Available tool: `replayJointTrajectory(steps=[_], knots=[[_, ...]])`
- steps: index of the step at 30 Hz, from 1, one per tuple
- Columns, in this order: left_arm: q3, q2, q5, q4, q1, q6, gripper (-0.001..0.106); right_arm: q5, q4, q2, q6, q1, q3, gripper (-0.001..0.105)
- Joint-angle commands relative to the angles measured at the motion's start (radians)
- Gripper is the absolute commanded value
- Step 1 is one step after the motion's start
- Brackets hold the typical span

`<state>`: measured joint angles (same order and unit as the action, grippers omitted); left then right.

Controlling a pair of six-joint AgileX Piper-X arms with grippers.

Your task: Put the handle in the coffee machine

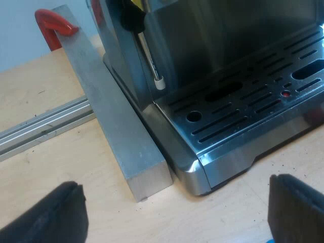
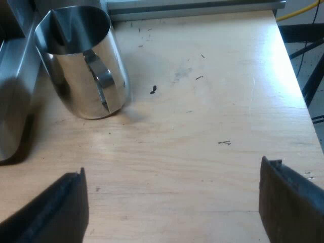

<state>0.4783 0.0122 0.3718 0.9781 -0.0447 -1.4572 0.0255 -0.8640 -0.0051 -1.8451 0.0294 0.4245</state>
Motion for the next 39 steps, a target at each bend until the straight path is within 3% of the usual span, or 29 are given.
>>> replayJointTrajectory(steps=[1,13,22,26,31,37,39], knots=[[0.002,0.139,0.007,-0.019,0.004,0.000,0.074,0.001,0.008,-0.045,-0.007,-0.001,0.007,0.071],[0.013,0.127,0.007,-0.019,0.004,0.000,0.074,-0.010,0.008,-0.040,0.046,-0.001,0.027,0.071],[0.108,0.013,0.059,0.006,0.004,0.000,0.074,0.008,-0.048,0.059,0.046,-0.001,0.159,0.071],[0.150,-0.074,0.103,0.006,0.004,0.000,0.074,0.141,-0.172,0.130,0.046,-0.001,0.231,0.072],[0.183,-0.182,0.231,0.011,0.004,0.000,0.074,0.273,-0.287,0.205,0.052,-0.001,0.288,0.072],[0.201,-0.272,0.284,0.011,0.004,0.003,0.074,0.428,-0.308,0.256,0.125,-0.001,0.325,0.072],[0.206,-0.307,0.332,0.011,0.004,0.013,0.074,0.491,-0.308,0.276,0.155,-0.001,0.334,0.072]])
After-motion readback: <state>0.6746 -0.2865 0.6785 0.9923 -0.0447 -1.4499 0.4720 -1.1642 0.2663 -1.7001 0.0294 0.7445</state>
